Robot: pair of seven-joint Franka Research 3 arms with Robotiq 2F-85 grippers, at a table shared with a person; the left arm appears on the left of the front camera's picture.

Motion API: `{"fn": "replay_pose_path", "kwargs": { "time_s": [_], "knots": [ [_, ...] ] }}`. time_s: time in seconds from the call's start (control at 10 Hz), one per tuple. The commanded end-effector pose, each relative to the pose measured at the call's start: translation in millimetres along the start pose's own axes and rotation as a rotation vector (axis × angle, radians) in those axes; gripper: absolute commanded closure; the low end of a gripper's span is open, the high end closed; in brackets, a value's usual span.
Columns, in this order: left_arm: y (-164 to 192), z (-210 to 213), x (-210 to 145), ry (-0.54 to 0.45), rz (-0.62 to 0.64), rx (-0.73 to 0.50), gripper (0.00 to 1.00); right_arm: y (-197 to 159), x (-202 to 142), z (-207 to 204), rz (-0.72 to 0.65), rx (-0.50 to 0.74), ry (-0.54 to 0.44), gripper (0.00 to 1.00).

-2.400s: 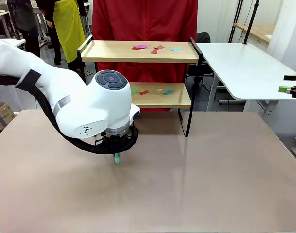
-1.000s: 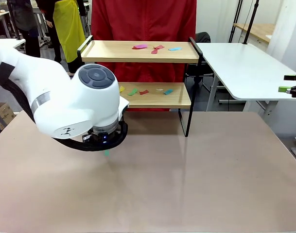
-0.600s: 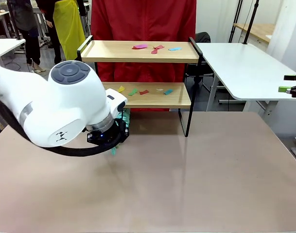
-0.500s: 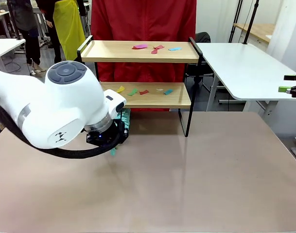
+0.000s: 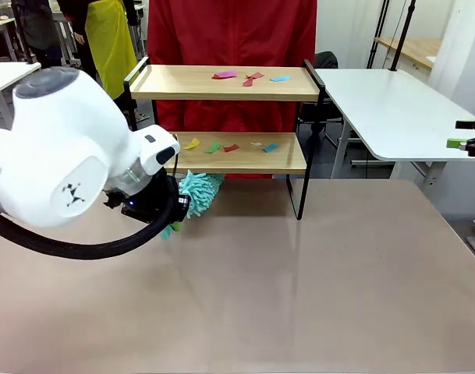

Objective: Clean the shelf.
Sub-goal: Clean the specific section of the Shelf indicated by the human with the Duster.

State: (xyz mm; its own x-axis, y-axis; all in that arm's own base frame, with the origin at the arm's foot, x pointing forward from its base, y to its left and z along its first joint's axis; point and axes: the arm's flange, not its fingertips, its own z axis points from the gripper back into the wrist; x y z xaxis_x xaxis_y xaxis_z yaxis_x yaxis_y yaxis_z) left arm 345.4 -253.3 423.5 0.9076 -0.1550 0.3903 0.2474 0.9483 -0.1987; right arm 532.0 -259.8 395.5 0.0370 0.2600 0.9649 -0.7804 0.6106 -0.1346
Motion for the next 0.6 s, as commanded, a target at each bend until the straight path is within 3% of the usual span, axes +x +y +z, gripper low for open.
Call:
{"fn": "replay_pose_path", "kwargs": {
  "time_s": [0.0,0.2,0.5],
  "knots": [
    [33.1,14.5,-13.9,0.085,-0.157,-0.135,0.87,-0.3,5.9,-1.0,-0.013,-0.003,0.017,0.00],
    [52.8,19.8,-15.7,0.157,-0.277,-0.131,0.87,-0.3,5.9,-1.0,-0.013,-0.003,0.017,0.00],
    [82.7,28.7,-11.8,0.097,-0.438,-0.295,0.87,-0.3,5.9,-1.0,-0.013,-0.003,0.017,0.00]
  ]
}}
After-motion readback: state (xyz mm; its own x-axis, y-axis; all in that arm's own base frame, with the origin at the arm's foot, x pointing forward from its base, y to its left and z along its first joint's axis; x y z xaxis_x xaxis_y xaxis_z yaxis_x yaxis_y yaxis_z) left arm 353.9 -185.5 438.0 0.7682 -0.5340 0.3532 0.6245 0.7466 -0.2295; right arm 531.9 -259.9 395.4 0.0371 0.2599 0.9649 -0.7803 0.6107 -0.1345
